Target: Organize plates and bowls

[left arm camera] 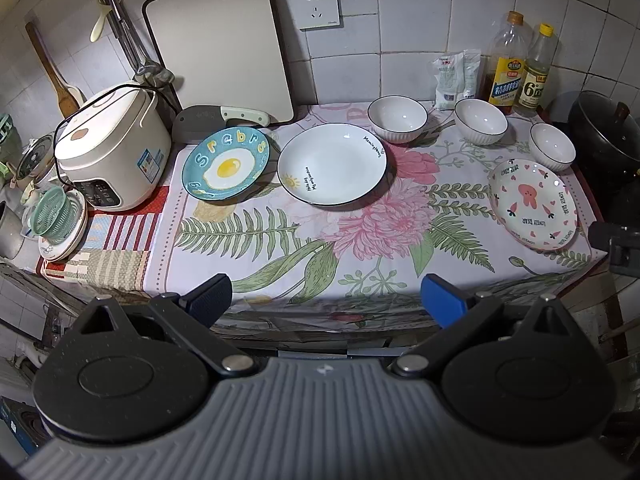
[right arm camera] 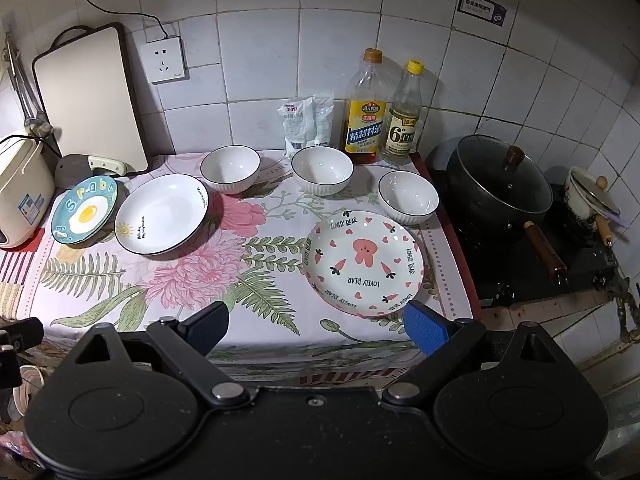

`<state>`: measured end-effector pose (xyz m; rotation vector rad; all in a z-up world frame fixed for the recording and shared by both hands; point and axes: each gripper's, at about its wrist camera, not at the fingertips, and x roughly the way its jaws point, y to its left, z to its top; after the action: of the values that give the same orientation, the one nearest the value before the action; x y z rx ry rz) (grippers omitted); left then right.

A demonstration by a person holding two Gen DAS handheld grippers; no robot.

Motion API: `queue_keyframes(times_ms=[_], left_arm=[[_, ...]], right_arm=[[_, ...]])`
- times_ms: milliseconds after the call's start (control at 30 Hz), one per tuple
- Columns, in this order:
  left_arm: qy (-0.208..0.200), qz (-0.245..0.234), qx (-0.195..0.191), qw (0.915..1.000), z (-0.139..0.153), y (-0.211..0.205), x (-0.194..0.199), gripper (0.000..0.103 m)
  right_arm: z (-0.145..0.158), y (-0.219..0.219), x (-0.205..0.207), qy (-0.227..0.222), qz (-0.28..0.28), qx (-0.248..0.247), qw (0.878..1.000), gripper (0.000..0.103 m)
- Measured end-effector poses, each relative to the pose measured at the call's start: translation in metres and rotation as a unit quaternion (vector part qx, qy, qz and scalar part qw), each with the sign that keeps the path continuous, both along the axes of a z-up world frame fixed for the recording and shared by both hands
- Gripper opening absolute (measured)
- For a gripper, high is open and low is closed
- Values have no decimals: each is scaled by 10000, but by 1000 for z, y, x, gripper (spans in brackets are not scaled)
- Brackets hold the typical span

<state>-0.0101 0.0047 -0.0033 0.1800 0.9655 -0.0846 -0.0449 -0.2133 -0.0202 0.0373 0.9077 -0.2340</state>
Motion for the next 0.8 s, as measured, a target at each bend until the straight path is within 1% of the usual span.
queue_keyframes(times_ms=[167, 300, 567, 800], left_arm=[[72, 7, -57, 10000, -3, 0, -2, 102], [56, 73, -8, 10000, -2, -1, -1, 103], [60, 115, -120, 9998, 1, 1, 3, 103], [81, 11, -187, 9998, -2, -4, 0, 103]], right_arm=[[1, 1, -2, -8, -5, -33, 10000, 96], [2, 2, -3, -41, 1, -79, 10000, 96], [8, 1, -4, -91, 32, -205, 9997, 96], [5, 0, -4, -85, -2, -186, 9998, 96]])
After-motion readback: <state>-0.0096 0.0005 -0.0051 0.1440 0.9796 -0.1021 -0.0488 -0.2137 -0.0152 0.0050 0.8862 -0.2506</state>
